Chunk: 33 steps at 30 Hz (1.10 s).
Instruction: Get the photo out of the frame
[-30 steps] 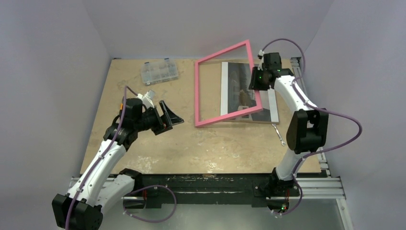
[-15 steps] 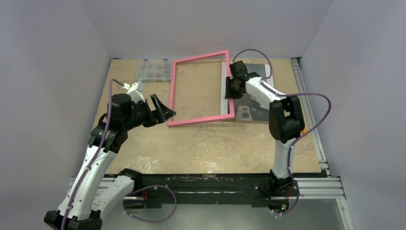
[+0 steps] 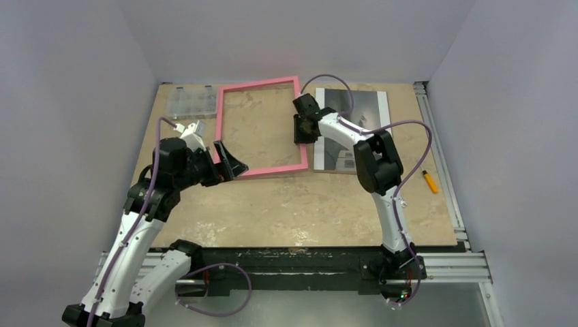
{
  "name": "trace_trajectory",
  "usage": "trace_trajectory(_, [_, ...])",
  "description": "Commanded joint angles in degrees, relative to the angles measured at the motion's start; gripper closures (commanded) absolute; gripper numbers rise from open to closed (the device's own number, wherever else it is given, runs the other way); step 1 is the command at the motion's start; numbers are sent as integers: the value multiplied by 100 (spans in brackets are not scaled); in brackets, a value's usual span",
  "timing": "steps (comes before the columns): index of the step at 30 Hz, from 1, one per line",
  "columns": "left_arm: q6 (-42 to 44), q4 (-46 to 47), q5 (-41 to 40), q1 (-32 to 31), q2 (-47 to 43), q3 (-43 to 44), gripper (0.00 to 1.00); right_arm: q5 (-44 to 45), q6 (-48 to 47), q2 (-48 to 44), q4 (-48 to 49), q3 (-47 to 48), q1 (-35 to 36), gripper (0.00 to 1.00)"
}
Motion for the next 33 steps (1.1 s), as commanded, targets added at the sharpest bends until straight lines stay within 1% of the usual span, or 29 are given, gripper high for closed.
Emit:
trace_trajectory(1, [144, 40, 32, -29, -74, -74, 15, 24, -135, 47, 433, 359, 101, 100])
trace_trajectory(2, [146, 40, 39, -29, -81, -85, 15, 10, -116, 77, 369, 396, 98, 100])
trace_trajectory(3, [152, 40, 46, -26, -83, -96, 15, 6, -92, 85, 286, 424, 103, 95])
trace_trajectory(6, [146, 79, 73, -25, -79, -143, 15, 76, -23, -22, -11, 497, 133, 67])
trace_trajectory(8, [133, 115, 117, -24, -54, -171, 15, 134, -20, -147, -383, 697, 156, 54])
trace_trajectory(10, [128, 148, 162, -29, 4, -183, 15, 374, -58, -366, -769, 864, 202, 44])
trace_trajectory(12, [117, 185, 191, -25, 40, -191, 15, 670, -70, -702, -1044, 839, 206, 37])
trace_trajectory(15, [105, 270, 277, -27, 67, -268, 15, 987, -239, -1394, -1157, 410, 204, 34])
trace_trajectory(17, [88, 384, 417, -32, 91, -362, 15, 1201, -426, -1952, -1123, -275, 206, 34])
trace_trajectory(19, [37, 591, 729, -38, 177, -500, 15, 1315, -524, -2574, -885, -1126, 199, 34])
trace_trajectory(22, [-237, 1372, 1191, -183, 371, -830, 15, 1316, -472, -3518, -245, -2582, 113, 33])
trace_trajectory(25, [-617, 2020, 1182, -689, 803, -986, 16, 1170, -298, -4591, 389, -3919, -133, 32])
trace_trajectory(27, [-866, 2415, 1103, -1115, 1191, -993, 16, 894, -126, -5172, 616, -4648, -505, 32])
trace_trajectory(30, [-1175, 3004, 930, -1711, 1789, -948, 16, 503, 135, -6078, 881, -5531, -1138, 31])
trace_trajectory(33, [-1361, 3327, 705, -2308, 2327, -810, 17, 580, 387, -7045, 863, -6121, -1528, 28])
